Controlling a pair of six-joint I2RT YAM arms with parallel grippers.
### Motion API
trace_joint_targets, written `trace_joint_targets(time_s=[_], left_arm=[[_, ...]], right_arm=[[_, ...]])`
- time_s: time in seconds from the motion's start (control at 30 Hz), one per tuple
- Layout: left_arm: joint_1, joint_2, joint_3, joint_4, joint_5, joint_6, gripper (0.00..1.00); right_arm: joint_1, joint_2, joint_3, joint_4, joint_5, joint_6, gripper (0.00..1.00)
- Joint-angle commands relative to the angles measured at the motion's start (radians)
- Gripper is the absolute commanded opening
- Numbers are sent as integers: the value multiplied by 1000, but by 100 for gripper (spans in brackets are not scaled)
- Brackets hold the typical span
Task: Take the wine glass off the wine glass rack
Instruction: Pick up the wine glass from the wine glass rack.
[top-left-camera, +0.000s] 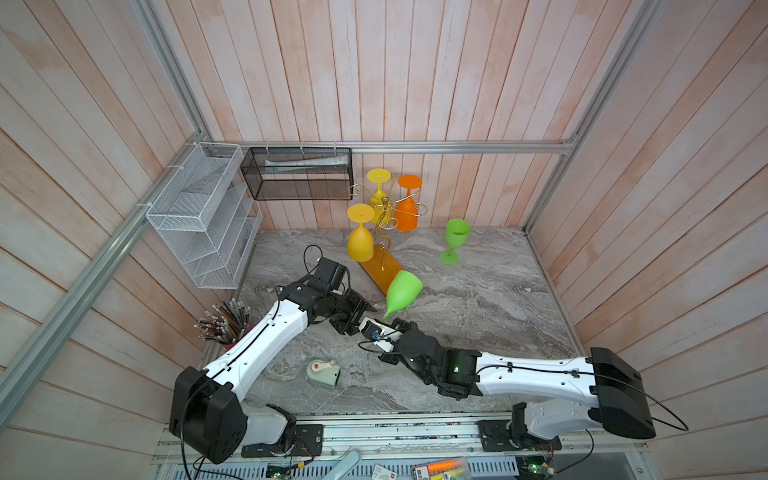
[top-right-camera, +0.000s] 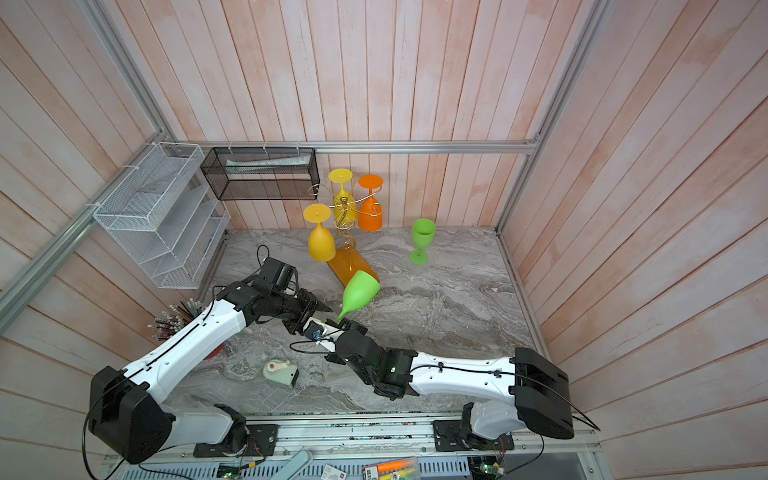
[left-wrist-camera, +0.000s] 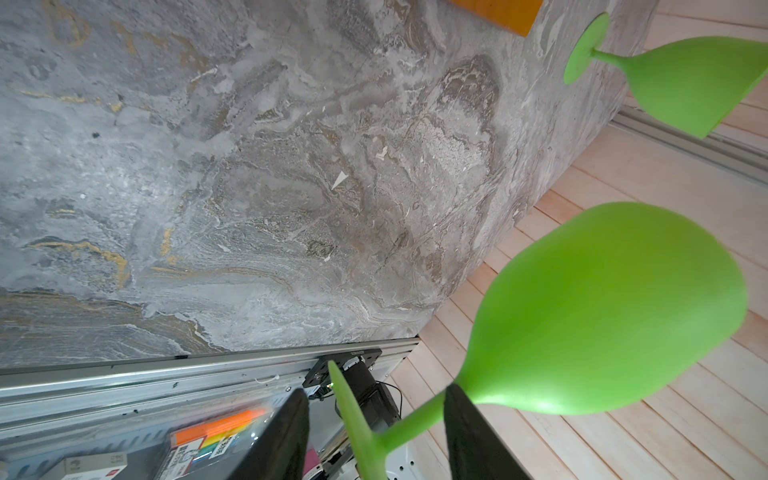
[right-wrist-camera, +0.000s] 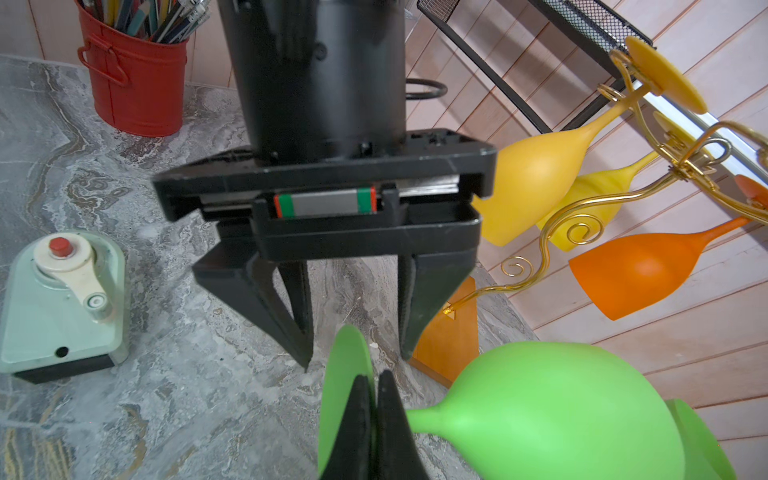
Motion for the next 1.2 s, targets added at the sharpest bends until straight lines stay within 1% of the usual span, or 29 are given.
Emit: trace_joint_targets(time_s=[0.0, 0.13, 0.27, 0.37, 0.47, 0.83, 0.9, 1.0, 1.07, 1.17], left_arm=[[-5, 8, -16, 17, 13, -3, 46], [-5, 21, -13, 22, 11, 3, 33], [-5, 36, -8, 17, 14, 12, 16], [-6, 41, -8, 19, 14, 15, 6], [-6, 42, -9, 19, 15, 16, 0], [-3, 40, -13, 12, 11, 19, 0], [-1, 38, -18, 17, 13, 19, 0], [0, 33, -28, 28, 20, 15, 0], [2, 28, -35, 32, 20, 14, 0], [4, 23, -39, 32, 11, 17, 0]], right_arm=[[9, 11, 36, 16, 21, -19, 0], [10, 21, 43, 17, 24, -25, 0], [11, 26, 48, 16, 38, -31, 0], [12, 29, 46, 17, 43, -35, 0], [12, 30, 45, 18, 45, -35, 0], [14, 12, 39, 20, 77, -35, 0], [17, 8, 40, 20, 83, -40, 5], [24, 0, 42, 20, 112, -41, 20], [27, -13, 39, 19, 116, -41, 32], [30, -42, 29, 26, 117, -33, 46]])
